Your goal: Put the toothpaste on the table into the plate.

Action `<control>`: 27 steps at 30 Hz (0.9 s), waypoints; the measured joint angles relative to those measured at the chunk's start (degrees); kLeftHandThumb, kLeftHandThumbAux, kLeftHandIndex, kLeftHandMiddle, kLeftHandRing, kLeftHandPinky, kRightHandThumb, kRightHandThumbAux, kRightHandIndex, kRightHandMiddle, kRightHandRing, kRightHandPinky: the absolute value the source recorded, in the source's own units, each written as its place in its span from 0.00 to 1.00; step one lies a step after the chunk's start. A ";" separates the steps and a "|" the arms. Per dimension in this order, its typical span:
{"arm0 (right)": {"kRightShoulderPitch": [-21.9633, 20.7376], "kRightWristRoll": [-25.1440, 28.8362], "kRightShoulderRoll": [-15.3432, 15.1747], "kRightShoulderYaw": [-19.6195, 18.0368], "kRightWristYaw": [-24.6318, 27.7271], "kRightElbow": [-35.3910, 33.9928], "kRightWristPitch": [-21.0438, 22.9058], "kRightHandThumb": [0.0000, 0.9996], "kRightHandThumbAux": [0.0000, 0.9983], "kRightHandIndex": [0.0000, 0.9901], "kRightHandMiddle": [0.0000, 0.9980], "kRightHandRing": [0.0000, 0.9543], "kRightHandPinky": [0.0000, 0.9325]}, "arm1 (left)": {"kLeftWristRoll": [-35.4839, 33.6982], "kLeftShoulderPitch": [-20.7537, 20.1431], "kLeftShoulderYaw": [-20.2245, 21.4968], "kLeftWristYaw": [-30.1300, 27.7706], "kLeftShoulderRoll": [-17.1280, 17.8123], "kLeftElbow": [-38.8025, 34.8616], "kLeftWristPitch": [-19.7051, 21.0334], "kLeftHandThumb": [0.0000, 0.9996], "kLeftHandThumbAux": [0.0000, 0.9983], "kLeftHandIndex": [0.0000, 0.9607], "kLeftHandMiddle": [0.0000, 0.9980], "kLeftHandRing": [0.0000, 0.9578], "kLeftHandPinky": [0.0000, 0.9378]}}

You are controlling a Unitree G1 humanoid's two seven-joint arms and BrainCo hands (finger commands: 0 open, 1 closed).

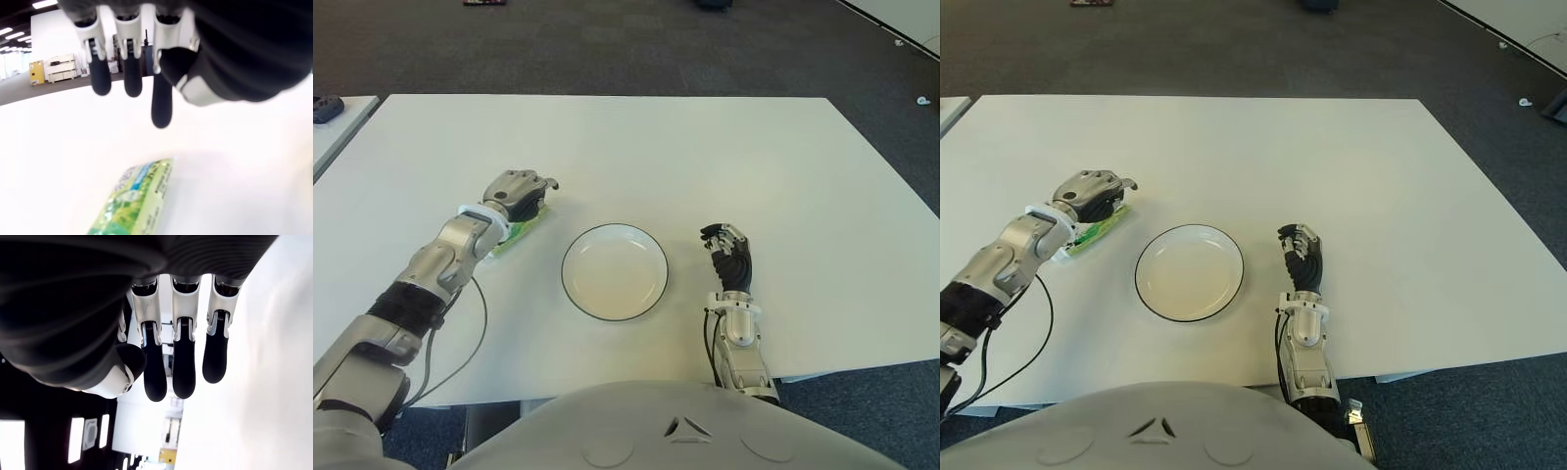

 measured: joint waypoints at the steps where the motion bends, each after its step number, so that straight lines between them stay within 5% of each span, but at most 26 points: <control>1: -0.02 0.00 0.00 0.01 -0.03 0.06 -0.09 0.70 0.73 0.43 0.47 0.48 0.50 | 0.12 0.43 0.21 0.00 0.13 -0.73 -0.01 0.85 0.67 0.41 0.55 0.88 0.90; 10: -0.32 -0.10 0.05 0.16 -0.20 0.65 -1.08 0.70 0.73 0.43 0.48 0.49 0.51 | 0.18 2.97 4.05 -2.17 1.92 -9.66 0.33 0.85 0.67 0.41 0.55 0.88 0.90; 27: -0.58 -0.10 0.06 0.67 -0.20 0.97 -2.07 0.70 0.73 0.43 0.48 0.49 0.50 | 1.37 3.71 6.69 -2.01 1.74 -14.70 0.61 0.85 0.67 0.42 0.55 0.89 0.92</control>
